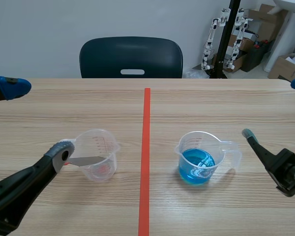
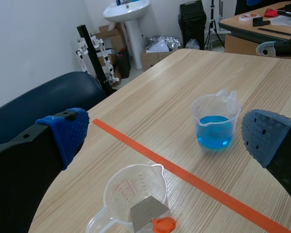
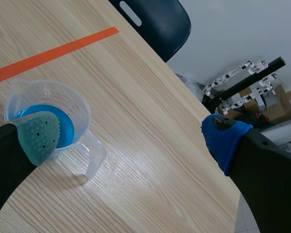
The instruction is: Do the redox reaction experiment. lift the metal plate out of the left beaker
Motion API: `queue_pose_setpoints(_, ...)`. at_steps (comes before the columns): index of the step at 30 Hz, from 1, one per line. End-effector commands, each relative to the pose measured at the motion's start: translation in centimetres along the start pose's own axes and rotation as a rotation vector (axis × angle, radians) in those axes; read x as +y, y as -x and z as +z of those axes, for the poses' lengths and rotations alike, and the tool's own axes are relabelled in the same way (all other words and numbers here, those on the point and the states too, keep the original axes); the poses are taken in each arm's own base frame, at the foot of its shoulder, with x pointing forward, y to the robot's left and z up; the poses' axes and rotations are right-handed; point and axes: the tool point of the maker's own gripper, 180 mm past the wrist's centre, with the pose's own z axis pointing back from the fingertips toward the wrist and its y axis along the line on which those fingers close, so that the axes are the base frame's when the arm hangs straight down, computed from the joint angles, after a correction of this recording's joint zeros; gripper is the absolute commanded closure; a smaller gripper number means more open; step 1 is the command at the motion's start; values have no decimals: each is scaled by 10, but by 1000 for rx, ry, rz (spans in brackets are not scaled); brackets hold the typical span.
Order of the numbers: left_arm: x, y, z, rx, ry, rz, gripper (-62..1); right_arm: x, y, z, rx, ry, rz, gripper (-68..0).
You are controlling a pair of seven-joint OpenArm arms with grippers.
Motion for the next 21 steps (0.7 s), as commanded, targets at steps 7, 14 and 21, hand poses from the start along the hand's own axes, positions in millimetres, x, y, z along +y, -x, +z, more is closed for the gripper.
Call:
queue_pose_setpoints(7, -1, -10, -2, -42, -6, 2, -623, 2, -14, -5, -57, -53, 34, -608)
queue_pose_setpoints(14, -2, -7, 0, -28, -6, 11, -623, 7, -30, -16, -121, -147, 112, -608)
queue_pose_setpoints(21, -9, -2, 6, -9, -7, 48, -623, 16, -23, -31, -160, -207, 117, -608)
